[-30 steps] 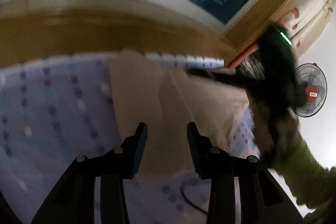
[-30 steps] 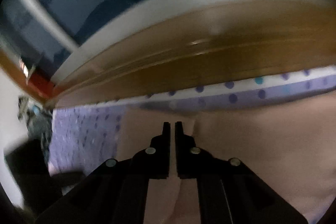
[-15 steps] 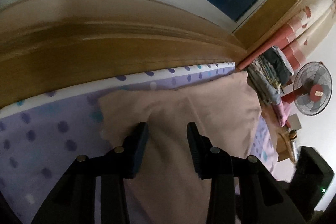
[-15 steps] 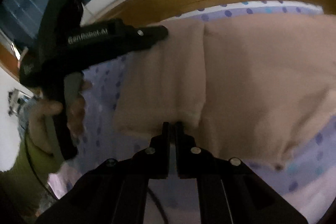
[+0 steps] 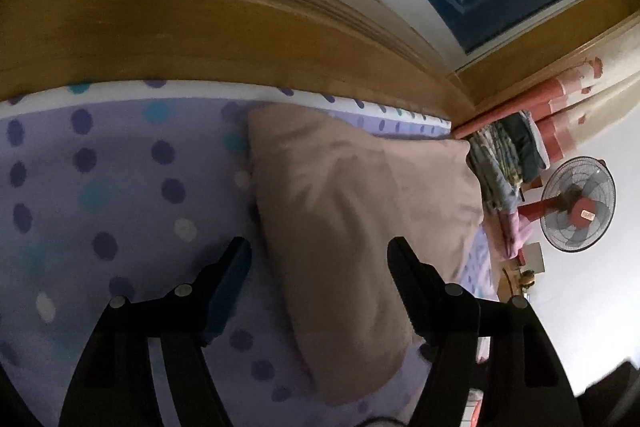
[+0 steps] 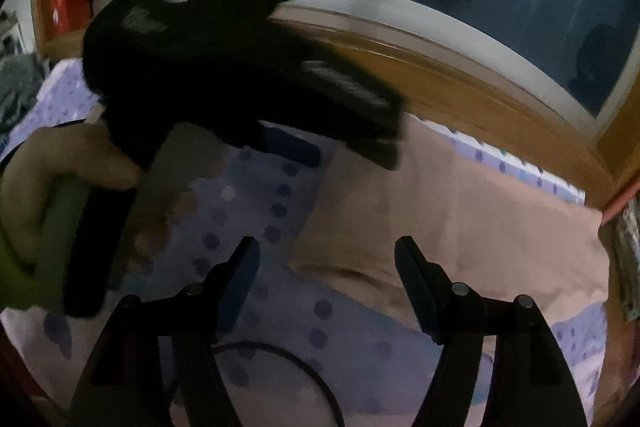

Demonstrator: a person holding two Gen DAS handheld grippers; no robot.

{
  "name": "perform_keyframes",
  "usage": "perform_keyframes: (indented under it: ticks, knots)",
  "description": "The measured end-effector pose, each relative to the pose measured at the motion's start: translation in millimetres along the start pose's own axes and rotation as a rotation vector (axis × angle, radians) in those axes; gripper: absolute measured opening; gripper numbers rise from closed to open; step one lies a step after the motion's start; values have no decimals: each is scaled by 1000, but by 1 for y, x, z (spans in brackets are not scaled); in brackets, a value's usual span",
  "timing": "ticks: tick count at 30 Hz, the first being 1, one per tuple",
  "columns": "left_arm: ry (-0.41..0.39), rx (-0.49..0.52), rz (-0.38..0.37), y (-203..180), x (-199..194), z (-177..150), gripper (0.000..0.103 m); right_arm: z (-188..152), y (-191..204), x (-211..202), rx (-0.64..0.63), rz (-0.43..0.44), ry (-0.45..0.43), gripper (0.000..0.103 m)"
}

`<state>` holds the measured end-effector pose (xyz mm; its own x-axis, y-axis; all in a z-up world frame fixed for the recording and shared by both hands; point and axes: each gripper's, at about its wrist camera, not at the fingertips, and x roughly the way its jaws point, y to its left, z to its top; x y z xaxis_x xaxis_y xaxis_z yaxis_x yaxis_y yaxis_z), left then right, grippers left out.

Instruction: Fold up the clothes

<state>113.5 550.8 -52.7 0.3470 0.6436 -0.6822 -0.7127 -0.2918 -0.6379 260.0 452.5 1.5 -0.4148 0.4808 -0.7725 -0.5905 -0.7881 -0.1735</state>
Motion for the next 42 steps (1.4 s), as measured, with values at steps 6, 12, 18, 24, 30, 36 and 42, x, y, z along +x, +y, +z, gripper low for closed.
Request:
perform_keyframes:
  ticks: [6, 12, 18, 24, 30, 36, 42]
  knots:
    - [-5, 58, 12, -6, 10, 6, 72, -2, -4, 33, 68, 20, 82, 49]
    - [-17, 46, 45, -4, 10, 4, 45, -9, -28, 32, 184, 47, 59, 21]
    - [-59, 5, 53, -19, -4, 5, 35, -19, -82, 6, 408, 270, -41, 15]
    - [-126, 42, 86, -69, -15, 8, 35, -35, -132, -18, 551, 403, -128, 15]
    - [-135, 72, 103, -113, 2, 17, 35, -43, -183, -24, 646, 449, -159, 15]
    - [-93, 114, 139, -155, 45, 23, 35, -68, -234, -16, 725, 464, -138, 15]
    - [-29, 116, 194, -181, 91, 21, 35, -92, -273, 8, 763, 455, -47, 19]
